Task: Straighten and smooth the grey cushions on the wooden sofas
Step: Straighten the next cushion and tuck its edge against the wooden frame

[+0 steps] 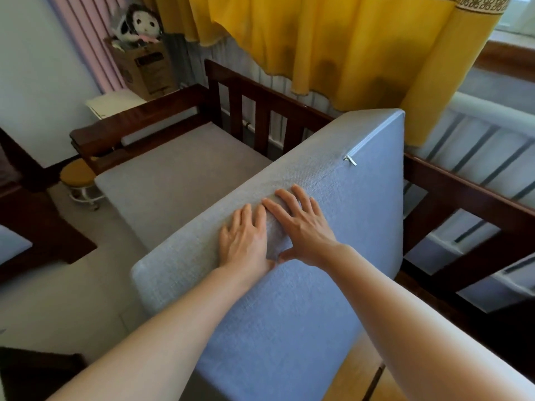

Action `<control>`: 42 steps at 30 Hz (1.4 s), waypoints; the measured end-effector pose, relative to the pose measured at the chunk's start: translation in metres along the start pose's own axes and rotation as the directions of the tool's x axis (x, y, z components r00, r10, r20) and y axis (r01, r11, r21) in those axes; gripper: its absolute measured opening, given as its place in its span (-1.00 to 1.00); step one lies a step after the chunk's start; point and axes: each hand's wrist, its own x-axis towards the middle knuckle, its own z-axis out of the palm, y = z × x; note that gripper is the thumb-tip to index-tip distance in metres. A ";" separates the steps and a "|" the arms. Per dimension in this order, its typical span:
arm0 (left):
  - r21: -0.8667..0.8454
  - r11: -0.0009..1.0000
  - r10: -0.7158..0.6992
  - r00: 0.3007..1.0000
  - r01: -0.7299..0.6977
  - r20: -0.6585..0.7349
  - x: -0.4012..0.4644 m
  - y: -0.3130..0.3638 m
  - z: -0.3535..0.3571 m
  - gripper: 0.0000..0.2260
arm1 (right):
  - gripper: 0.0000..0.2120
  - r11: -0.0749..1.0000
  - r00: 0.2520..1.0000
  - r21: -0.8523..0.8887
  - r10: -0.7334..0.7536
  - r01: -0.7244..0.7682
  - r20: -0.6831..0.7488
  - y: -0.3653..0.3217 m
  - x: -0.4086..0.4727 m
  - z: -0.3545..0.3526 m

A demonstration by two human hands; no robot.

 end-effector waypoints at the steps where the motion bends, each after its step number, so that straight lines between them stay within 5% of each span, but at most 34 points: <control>1: 0.004 1.000 0.002 1.000 -0.002 0.007 0.000 0.001 -0.001 -0.01 | 0.11 1.000 1.000 0.012 -0.006 0.006 -0.007 0.001 0.000 0.000; 7: 0.031 0.999 0.036 0.998 -0.037 0.048 0.010 0.017 -0.016 -0.03 | 0.09 0.984 0.992 0.176 0.009 0.014 -0.126 0.014 -0.012 0.004; 12: 0.144 0.972 0.188 0.982 -0.186 0.000 0.034 0.071 -0.031 -0.20 | -0.12 0.910 0.950 0.378 0.253 -0.170 -0.183 0.053 -0.031 0.015; 21: 0.389 0.822 0.441 0.897 -0.417 0.031 0.124 0.198 -0.015 -0.33 | -0.27 0.696 0.760 0.641 0.595 -0.324 -0.262 0.165 -0.039 0.051; 25: 0.448 0.734 0.521 0.846 -0.511 0.112 0.163 0.235 0.007 -0.33 | -0.35 0.584 0.612 0.764 0.719 -0.276 -0.328 0.194 -0.027 0.080; 32: 0.644 0.535 0.604 0.780 -0.547 0.162 0.240 0.273 0.019 -0.41 | -0.41 0.456 0.532 0.867 0.794 -0.201 -0.295 0.237 0.007 0.120; 34: 0.695 0.490 0.653 0.750 -0.526 0.107 0.261 0.283 0.011 -0.41 | -0.39 0.430 0.358 0.893 0.861 -0.133 -0.361 0.262 0.019 0.100; 37: 0.706 0.504 0.775 0.621 -0.497 -0.116 0.284 0.305 -0.010 -0.40 | -0.44 0.445 -0.075 0.895 0.892 -0.019 -0.445 0.303 0.021 0.064; 39: 0.674 0.521 0.809 0.554 -0.524 -0.195 0.295 0.310 -0.010 -0.38 | -0.44 0.413 -0.216 0.910 0.886 -0.032 -0.410 0.316 0.029 0.068; 40: 0.682 0.503 0.800 0.584 -0.531 -0.136 0.302 0.305 0.000 -0.37 | -0.42 0.373 -0.151 0.923 0.911 -0.098 -0.384 0.317 0.043 0.080; 42: 0.751 0.426 0.671 0.733 -0.505 0.112 0.312 0.280 0.024 -0.39 | -0.37 0.347 0.245 0.894 0.928 -0.285 -0.282 0.299 0.080 0.114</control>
